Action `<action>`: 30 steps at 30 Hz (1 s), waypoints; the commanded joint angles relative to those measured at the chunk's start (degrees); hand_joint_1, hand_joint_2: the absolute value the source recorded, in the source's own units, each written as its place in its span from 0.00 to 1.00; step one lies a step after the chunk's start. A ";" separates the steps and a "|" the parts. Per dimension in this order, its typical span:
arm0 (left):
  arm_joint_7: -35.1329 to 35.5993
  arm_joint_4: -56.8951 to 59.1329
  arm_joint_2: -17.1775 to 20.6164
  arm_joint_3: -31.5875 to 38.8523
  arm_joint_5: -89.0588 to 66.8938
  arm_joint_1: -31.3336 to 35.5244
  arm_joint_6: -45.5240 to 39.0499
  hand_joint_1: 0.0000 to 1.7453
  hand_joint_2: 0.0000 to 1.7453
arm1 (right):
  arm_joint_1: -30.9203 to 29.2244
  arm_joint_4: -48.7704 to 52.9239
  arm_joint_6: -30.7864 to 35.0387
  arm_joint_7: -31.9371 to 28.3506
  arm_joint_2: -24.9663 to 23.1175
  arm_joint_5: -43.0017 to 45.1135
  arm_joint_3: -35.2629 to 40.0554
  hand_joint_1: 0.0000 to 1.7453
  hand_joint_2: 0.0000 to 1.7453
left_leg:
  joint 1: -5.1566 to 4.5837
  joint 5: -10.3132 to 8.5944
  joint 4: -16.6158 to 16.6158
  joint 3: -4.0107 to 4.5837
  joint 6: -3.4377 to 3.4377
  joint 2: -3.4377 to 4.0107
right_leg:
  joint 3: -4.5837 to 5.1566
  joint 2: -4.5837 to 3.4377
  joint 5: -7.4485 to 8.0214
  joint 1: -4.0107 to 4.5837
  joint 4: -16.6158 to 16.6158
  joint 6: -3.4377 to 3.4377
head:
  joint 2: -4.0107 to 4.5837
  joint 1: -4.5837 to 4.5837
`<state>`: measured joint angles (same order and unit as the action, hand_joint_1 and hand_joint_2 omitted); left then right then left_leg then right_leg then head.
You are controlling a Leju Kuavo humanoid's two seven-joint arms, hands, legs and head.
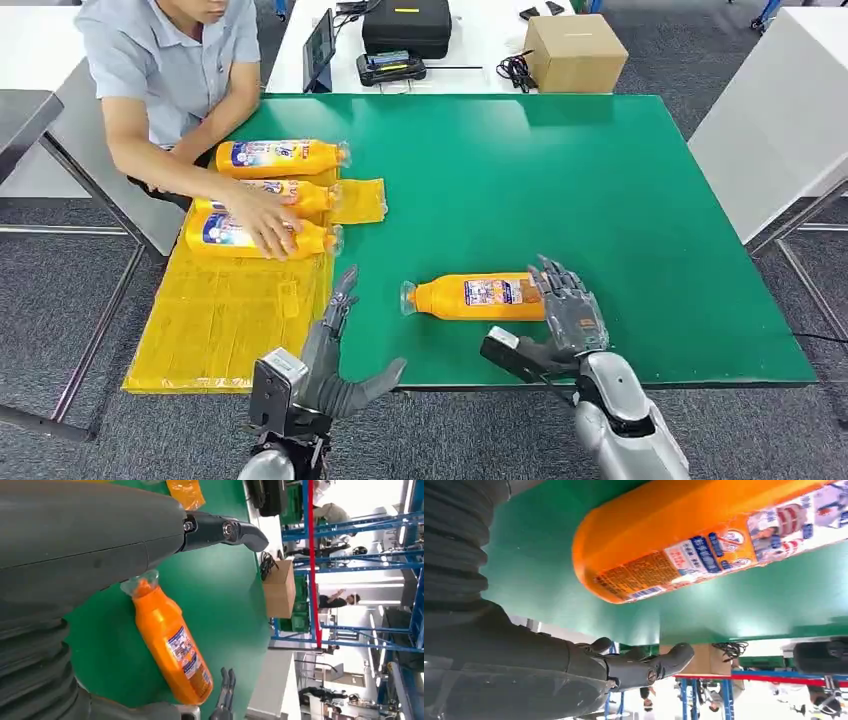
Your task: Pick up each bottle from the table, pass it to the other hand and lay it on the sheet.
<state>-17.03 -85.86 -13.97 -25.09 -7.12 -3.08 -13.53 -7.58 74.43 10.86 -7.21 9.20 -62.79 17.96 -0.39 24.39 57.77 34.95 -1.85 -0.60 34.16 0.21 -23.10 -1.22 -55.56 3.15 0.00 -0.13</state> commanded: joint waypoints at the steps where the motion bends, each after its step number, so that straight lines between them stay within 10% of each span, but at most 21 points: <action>1: 0.02 5.03 0.57 -0.94 0.04 3.61 0.14 0.00 1.00 | -8.87 -13.37 -0.89 -0.17 -2.87 -0.22 6.82 0.00 1.00 | 0.07 0.07 -0.04 -0.27 0.11 0.21 | -0.22 -0.18 0.00 0.08 0.07 -0.14 | 0.00 0.02; 30: 5.91 2.98 0.92 -0.20 1.78 0.71 3.45 0.00 1.00 | -20.31 -25.59 -4.34 12.19 -2.62 -7.38 16.15 0.00 1.00 | 0.06 0.12 0.01 -0.33 0.12 0.26 | -0.27 -0.23 -0.04 0.07 0.03 -0.13 | 0.00 0.02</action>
<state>-12.09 -82.93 -14.16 -25.84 -4.57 -1.17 -9.46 -22.53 54.62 7.45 0.14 6.80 -66.46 29.11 -0.39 24.36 57.78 34.89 -1.84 -0.61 34.10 0.21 -23.08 -1.22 -55.57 3.16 0.00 -0.11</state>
